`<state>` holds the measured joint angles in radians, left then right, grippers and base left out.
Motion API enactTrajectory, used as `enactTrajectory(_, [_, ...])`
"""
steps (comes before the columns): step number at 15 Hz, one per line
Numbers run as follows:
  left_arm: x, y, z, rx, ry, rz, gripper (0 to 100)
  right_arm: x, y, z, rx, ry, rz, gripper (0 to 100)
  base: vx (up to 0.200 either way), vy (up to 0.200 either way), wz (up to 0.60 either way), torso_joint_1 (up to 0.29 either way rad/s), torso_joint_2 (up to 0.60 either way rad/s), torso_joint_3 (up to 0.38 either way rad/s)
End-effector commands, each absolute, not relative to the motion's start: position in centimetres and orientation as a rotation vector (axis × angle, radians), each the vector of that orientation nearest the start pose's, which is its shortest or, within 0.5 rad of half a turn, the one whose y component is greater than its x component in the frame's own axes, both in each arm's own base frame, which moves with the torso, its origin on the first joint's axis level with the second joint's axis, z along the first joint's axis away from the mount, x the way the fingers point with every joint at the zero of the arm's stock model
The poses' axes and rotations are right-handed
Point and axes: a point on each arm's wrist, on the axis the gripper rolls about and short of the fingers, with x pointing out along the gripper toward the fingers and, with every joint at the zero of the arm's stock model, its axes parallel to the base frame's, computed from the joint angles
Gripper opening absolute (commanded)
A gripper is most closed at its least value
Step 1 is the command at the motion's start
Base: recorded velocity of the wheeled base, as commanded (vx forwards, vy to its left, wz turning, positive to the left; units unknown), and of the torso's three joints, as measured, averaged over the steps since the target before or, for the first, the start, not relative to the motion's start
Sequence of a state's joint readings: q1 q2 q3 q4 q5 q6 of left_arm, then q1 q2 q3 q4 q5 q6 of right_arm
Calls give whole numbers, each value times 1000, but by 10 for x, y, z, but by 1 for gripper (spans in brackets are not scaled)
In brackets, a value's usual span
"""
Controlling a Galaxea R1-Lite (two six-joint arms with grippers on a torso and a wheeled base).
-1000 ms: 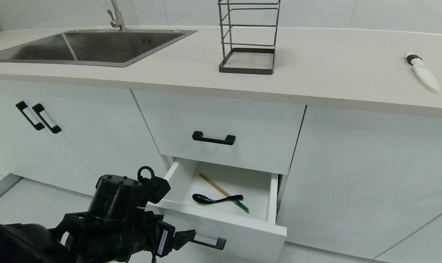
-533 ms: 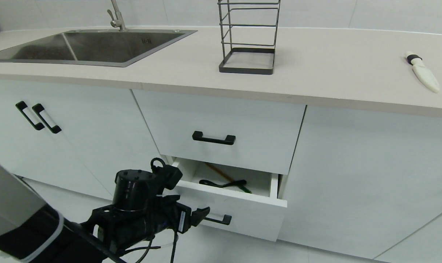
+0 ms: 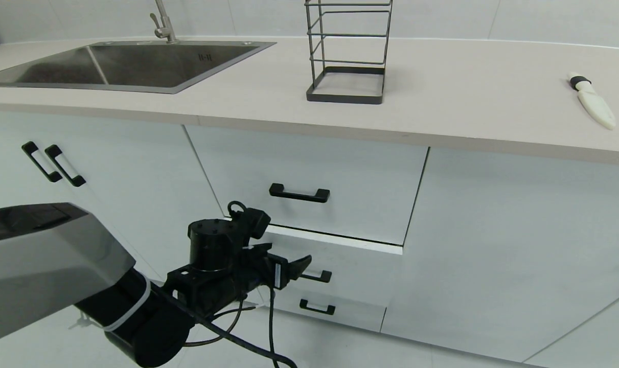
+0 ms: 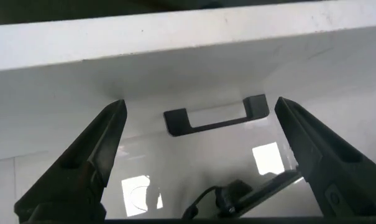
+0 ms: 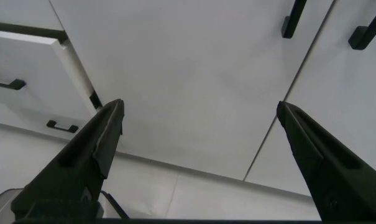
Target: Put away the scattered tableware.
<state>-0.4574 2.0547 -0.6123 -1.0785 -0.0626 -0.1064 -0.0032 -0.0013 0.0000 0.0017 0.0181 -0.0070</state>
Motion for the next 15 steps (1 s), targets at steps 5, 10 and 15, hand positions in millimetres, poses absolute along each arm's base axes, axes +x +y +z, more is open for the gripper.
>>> enactTrajectory(5, [303, -150, 63, -34, 375, -495, 100, -23, 0, 75, -8, 1, 15, 100, 0, 0, 0, 0, 0, 0])
enactTrajectory(10, [227, -118, 97, -31, 356, -525, 100, -23, 0, 75, -8, 1, 15, 100, 0, 0, 0, 0, 0, 0])
enactTrajectory(15, [107, -49, 137, -93, 108, -493, 100, -23, 0, 75, -8, 1, 15, 100, 0, 0, 0, 0, 0, 0])
